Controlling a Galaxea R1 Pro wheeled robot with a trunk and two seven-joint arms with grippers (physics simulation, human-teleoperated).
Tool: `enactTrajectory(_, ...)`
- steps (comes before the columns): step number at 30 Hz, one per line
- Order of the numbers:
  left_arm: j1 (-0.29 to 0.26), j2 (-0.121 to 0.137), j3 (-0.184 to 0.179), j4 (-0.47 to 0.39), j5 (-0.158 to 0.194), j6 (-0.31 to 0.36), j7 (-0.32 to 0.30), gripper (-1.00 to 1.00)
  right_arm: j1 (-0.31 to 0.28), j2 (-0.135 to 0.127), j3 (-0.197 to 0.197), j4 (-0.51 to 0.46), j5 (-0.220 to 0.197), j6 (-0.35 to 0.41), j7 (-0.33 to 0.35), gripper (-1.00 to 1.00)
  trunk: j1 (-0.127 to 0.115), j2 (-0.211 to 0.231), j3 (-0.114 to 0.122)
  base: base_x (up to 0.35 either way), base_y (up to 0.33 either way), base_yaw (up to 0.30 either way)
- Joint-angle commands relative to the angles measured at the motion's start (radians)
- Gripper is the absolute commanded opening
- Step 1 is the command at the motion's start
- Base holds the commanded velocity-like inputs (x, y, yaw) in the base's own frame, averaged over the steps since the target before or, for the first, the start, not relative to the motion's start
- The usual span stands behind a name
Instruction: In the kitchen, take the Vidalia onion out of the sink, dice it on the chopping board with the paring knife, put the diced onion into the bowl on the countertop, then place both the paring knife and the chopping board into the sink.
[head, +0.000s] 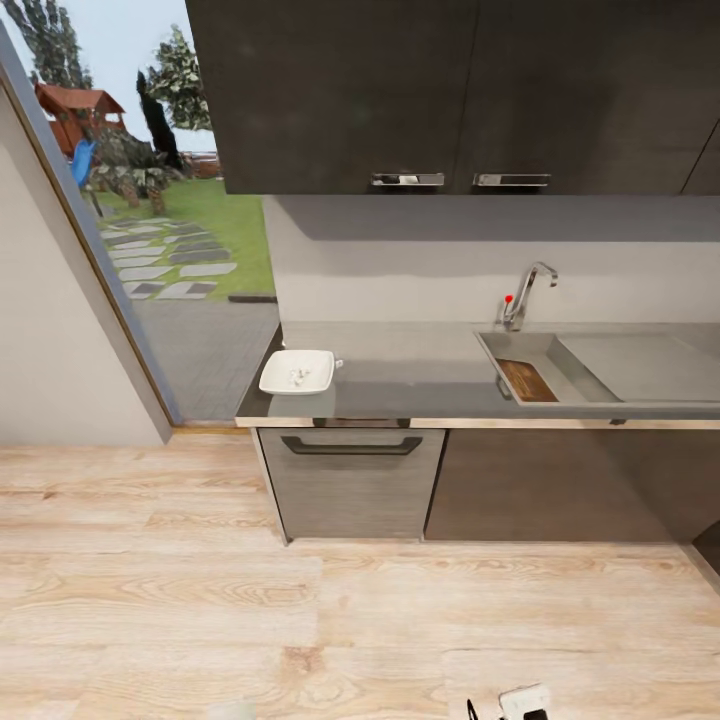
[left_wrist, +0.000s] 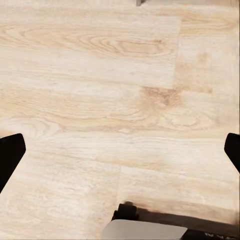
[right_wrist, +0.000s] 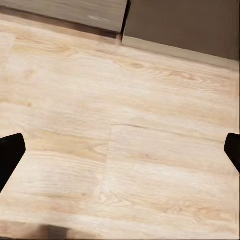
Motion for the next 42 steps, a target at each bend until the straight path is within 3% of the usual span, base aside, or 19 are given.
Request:
enactTrajectory(1,-0.001,0.002,-0.008,-0.037,0.004,0.048,0.007,1.00,-0.001,0.012,-0.003,-0.002,0.043,-0.003,-0.054,1.00,0.001,-0.002,-0.002,0.000,0.000,0.000)
enactTrajectory(3,0.000,0.009,-0.010,-0.078,0.003,0.105,0.006,1.00,-0.001,0.025,0.002,0.000,0.116,-0.004,-0.138,1.00,0.001,-0.002,-0.002,0.000,0.000,0.000)
enactTrajectory(5,0.000,0.015,-0.012,-0.091,0.003,0.111,0.006,1.00,-0.001,0.030,0.003,0.002,0.153,-0.008,-0.169,1.00,0.001,-0.002,-0.002,0.000,0.000,0.000)
enactTrajectory(9,0.000,0.041,-0.015,-0.102,0.002,0.042,0.006,1.00,-0.001,0.037,0.001,0.013,0.182,-0.040,-0.195,1.00,0.001,-0.002,-0.002,0.000,0.000,0.000)
enactTrajectory(12,0.000,0.048,-0.015,-0.080,0.002,-0.018,0.006,1.00,-0.001,0.032,-0.001,0.016,0.185,-0.055,-0.199,1.00,0.001,-0.002,-0.002,0.000,0.000,0.000)
enactTrajectory(19,0.000,0.051,-0.015,0.004,0.002,-0.062,0.004,1.00,-0.001,0.030,-0.002,0.019,0.186,-0.061,-0.201,1.00,0.001,-0.002,-0.002,0.000,0.000,0.000)
enactTrajectory(42,0.000,0.048,-0.017,0.034,0.002,-0.067,0.000,1.00,-0.001,0.028,-0.004,0.018,0.185,-0.061,-0.203,1.00,0.001,-0.002,-0.002,0.000,0.000,0.000)
